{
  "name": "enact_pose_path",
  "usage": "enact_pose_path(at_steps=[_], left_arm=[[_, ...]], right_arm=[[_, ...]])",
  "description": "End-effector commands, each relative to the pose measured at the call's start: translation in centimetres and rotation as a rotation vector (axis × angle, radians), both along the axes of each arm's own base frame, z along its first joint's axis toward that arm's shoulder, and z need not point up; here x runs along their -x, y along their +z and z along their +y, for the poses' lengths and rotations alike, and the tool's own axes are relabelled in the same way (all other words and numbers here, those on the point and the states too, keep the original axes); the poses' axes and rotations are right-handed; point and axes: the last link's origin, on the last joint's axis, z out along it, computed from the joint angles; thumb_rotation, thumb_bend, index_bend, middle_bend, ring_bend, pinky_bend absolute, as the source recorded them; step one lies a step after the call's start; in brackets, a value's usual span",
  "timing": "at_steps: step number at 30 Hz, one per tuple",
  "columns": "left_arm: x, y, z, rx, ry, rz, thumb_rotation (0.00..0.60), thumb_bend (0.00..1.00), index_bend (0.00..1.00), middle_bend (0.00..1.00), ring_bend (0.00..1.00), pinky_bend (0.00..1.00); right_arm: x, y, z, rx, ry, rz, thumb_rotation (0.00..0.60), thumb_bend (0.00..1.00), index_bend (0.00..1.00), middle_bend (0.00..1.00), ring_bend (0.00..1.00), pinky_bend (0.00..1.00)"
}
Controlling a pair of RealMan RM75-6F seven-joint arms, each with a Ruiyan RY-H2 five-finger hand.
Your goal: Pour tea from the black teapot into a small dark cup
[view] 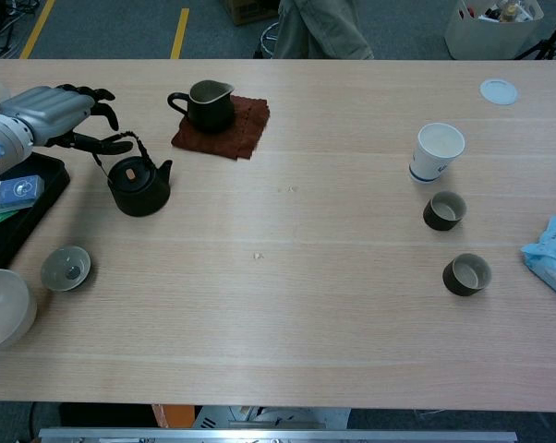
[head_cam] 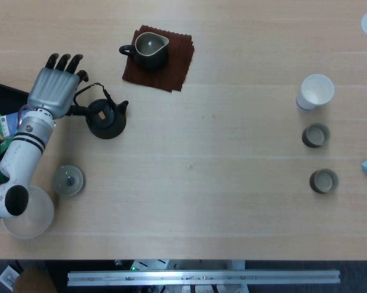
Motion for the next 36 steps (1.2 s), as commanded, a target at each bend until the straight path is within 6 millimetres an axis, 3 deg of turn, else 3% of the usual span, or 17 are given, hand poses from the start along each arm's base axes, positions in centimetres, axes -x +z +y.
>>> enact_pose_path(at_steps=[1, 11, 20, 36], left_arm=[[-0.6, -0.9, 0.6, 0.006, 0.034, -0.040, 0.027, 0.13, 0.28, 0.05, 0.00, 0.00], [-1.0, -2.3, 0.9, 0.039, 0.111, -0.091, 0.000, 0.13, 0.29, 0.05, 0.00, 0.00], [-2.0, -2.4, 0.2, 0.060, 0.077, -0.137, 0.000, 0.13, 0.35, 0.07, 0.00, 0.00], [-3.4, 0.1, -4.3, 0.090, -0.028, -0.180, 0.003, 0.13, 0.40, 0.09, 0.01, 0.00]], right_arm=[[0.0, 0.0, 0.0, -0.001, 0.000, -0.001, 0.600, 0.06, 0.18, 0.23, 0.10, 0.15], [0.2, 0.0, 0.0, -0.004, -0.004, -0.006, 0.600, 0.06, 0.18, 0.23, 0.10, 0.15], [0.3, -0.1, 0.1, -0.001, -0.005, -0.006, 0.600, 0.06, 0.18, 0.23, 0.10, 0.15], [0.2, 0.0, 0.1, 0.002, 0.002, -0.011, 0.600, 0.06, 0.18, 0.23, 0.10, 0.15]])
